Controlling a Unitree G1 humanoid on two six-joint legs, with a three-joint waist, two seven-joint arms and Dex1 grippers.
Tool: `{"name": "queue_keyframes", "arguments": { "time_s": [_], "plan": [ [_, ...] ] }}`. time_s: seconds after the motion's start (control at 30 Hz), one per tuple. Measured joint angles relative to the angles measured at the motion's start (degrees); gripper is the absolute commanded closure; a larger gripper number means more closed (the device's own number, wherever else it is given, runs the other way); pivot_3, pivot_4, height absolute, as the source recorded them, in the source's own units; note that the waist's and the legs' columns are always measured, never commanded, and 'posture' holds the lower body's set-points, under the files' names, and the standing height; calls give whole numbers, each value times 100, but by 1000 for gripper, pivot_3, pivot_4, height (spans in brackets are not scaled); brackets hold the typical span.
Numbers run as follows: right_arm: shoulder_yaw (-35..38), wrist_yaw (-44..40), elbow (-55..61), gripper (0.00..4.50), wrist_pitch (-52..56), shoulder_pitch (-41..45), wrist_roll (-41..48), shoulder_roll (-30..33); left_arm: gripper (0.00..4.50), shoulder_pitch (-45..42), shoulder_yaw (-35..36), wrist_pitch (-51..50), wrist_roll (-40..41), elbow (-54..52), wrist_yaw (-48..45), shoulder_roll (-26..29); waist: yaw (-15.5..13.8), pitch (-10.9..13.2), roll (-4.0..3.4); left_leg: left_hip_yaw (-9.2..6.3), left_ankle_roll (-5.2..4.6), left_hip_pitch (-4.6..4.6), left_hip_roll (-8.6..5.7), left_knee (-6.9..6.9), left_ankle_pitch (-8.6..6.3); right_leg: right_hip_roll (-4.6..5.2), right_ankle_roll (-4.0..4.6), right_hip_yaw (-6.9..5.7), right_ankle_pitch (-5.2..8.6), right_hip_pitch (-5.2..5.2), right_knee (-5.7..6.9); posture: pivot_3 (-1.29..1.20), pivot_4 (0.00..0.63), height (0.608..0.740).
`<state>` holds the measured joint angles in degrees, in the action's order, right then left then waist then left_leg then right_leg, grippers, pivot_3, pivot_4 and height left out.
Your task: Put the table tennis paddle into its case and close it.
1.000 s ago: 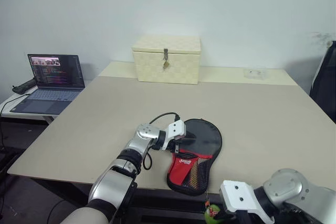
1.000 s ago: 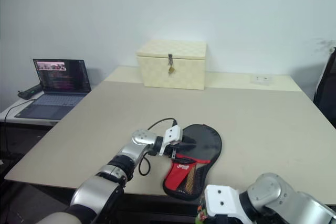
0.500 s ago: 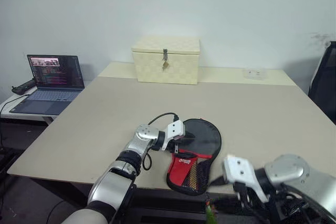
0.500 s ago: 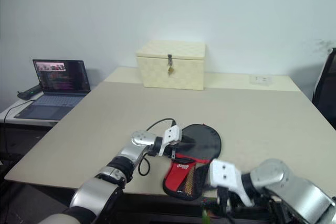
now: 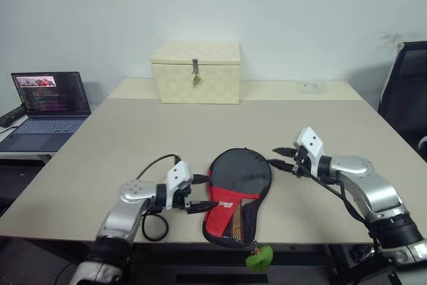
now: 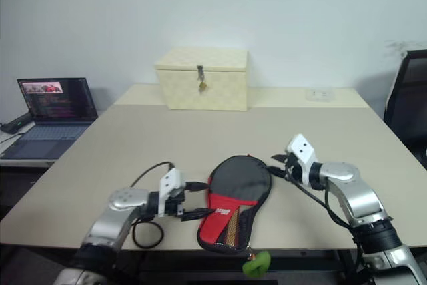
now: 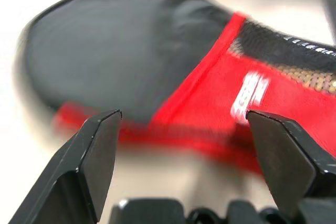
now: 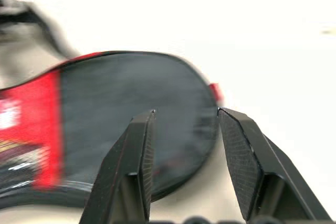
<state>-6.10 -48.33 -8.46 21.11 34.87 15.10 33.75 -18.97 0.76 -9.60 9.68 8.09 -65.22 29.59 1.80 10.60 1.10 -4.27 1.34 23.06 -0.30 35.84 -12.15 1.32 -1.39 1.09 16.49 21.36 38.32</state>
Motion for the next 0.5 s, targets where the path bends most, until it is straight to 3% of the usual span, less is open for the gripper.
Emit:
{"name": "queue_keyframes", "arguments": {
  "time_s": [0.17, 0.5],
  "plan": [
    [-7, -327, -1279, 2496, -717, 419, -272, -25, 337, 696, 583, -675, 290, -1043, 893, 55, -47, 16, -7, 0, 0, 1, -5, 7, 0, 6, 0, -3, 0, -2, 8, 0, 150, 740],
    [100, -397, -2371, 2496, -1321, 857, -619, 82, 337, 344, 752, -913, 499, -1257, 1382, 422, -17, 19, -10, 11, 1, -6, -3, 5, 1, 1, 10, 6, 6, 7, 31, 0, 150, 740]
  ]
}}
